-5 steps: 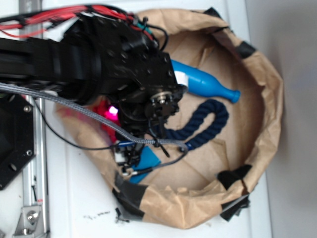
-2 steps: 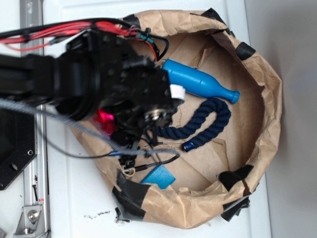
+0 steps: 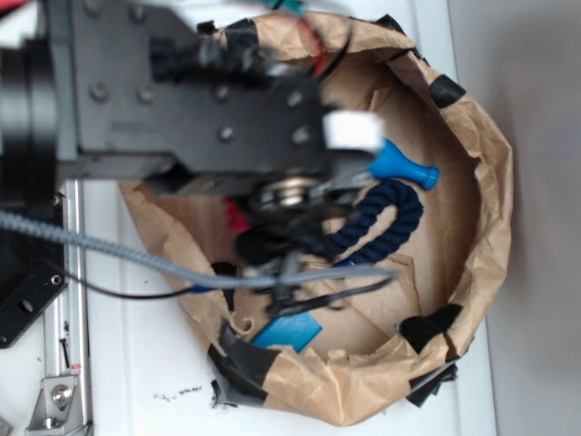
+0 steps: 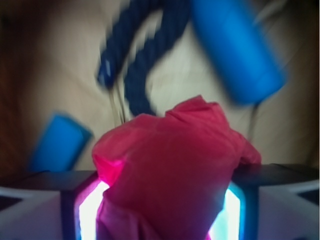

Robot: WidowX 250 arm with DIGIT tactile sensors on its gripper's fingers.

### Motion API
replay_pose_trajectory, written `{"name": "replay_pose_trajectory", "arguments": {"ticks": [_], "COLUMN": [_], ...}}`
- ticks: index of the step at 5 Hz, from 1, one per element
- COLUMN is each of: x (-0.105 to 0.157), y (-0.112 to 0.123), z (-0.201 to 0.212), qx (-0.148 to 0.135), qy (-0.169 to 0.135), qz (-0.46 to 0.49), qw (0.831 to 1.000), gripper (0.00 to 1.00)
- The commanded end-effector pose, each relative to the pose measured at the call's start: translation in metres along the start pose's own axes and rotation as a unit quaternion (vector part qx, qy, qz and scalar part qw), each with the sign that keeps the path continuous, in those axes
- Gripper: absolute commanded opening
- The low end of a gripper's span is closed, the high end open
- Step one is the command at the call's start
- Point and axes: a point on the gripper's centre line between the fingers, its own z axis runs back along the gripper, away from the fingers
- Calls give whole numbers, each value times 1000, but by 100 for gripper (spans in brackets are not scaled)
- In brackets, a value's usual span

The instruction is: Grab the red paper.

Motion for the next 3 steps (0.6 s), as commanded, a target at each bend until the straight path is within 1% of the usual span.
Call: {"name": "replay_pose_trajectory", "arguments": {"ticks": [1,2,3], "x": [19,11,12], "y": [-3,-3,2], "z": [72,78,76], "qx": [-39,-33,-44], "qy": [-72,-86,-68], "qz": [7,76,84], "qw": [997,993,993], "gripper": [0,0,0]}}
